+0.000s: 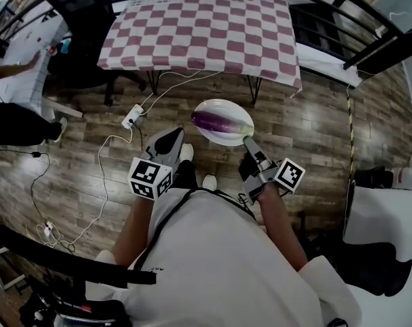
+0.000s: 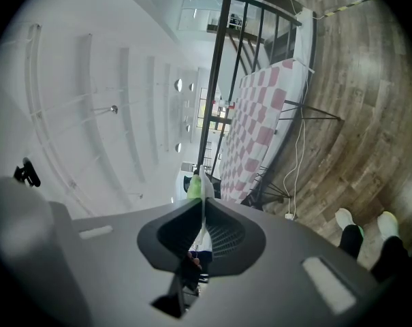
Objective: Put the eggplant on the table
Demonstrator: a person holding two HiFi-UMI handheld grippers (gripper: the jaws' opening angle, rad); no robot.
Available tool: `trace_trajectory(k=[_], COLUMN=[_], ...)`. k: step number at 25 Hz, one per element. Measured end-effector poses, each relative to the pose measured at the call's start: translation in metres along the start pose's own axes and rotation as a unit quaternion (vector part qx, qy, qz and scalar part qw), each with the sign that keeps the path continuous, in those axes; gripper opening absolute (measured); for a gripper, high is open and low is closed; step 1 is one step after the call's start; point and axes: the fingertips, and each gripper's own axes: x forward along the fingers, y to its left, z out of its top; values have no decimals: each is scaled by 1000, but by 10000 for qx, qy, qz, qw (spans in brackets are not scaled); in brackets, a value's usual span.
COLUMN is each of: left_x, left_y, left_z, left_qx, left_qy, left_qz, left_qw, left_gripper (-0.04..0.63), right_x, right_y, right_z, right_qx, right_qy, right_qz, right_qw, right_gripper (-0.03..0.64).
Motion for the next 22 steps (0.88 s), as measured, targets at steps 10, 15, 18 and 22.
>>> trace_trajectory(k=[10, 15, 18, 22], left_x=[20, 33, 41, 56], left_y=[24, 40, 49, 62], left_z=[10, 14, 19, 28], left_qx=[9, 16, 16, 32], left_qy=[-30, -4, 12, 13], left_qz=[-104, -125, -173, -239], left_qw=[9999, 9999, 9998, 9997], left_gripper=[2, 2, 2, 2], right_x=[26, 42, 52, 66], right_y=[0, -2, -1, 1], right_z=[10, 17, 22, 33], right_qx=[-19, -3, -5, -11], right_qy=[-85, -121, -150, -213], right_qz=[-9, -40, -72, -98], right_qw=[10000, 9999, 9999, 9997], right_gripper=[25, 25, 25, 25])
